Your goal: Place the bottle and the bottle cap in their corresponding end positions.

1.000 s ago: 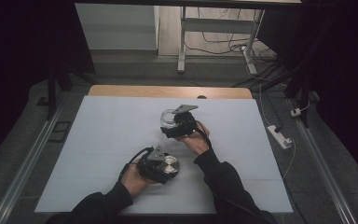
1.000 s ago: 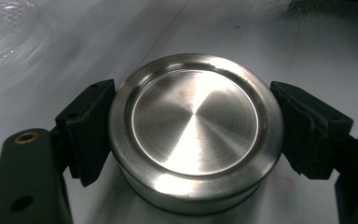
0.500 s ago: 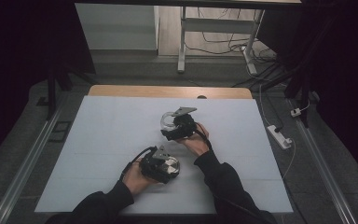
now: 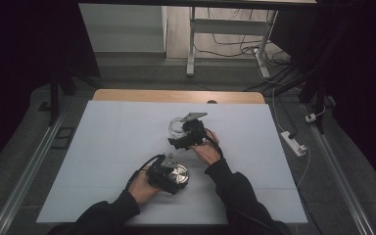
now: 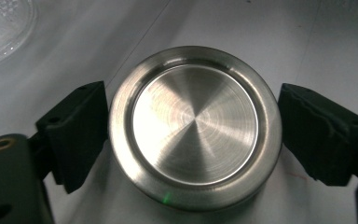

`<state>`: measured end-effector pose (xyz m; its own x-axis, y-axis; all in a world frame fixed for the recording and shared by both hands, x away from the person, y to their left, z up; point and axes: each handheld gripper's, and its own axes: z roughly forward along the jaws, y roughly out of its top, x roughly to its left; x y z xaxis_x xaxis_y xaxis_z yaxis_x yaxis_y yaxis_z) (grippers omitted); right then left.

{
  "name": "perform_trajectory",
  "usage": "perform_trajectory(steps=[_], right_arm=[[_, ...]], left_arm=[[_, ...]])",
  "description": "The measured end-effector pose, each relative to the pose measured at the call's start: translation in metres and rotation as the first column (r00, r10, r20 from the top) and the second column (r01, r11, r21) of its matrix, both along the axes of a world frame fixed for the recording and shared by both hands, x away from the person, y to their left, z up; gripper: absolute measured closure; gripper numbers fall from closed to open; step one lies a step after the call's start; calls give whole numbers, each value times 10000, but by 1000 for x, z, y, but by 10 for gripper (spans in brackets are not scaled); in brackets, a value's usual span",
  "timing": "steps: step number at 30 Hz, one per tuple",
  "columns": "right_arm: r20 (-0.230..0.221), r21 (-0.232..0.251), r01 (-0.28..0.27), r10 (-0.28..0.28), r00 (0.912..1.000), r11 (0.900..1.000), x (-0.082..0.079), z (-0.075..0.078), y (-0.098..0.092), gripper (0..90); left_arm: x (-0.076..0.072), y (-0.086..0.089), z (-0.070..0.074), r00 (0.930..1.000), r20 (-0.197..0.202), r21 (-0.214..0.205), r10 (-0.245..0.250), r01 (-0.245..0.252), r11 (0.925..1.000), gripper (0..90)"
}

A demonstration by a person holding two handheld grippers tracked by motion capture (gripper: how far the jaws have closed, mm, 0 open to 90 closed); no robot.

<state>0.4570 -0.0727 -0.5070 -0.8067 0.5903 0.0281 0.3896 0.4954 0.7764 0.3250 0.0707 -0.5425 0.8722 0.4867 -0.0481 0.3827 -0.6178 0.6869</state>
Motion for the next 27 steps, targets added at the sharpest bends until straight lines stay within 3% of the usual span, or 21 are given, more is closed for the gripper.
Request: perform_trajectory(steps=[11, 27], right_arm=[[7, 142, 159, -159, 9999, 9998, -8, 6, -6, 0], [19, 329, -84, 84, 10000, 9994, -25, 18, -20, 0]], left_arm=[[-2, 11, 8, 9995, -311, -889, 99, -126, 9960, 29], [-15, 28, 24, 9989, -463, -1314, 35, -95, 9913, 16]])
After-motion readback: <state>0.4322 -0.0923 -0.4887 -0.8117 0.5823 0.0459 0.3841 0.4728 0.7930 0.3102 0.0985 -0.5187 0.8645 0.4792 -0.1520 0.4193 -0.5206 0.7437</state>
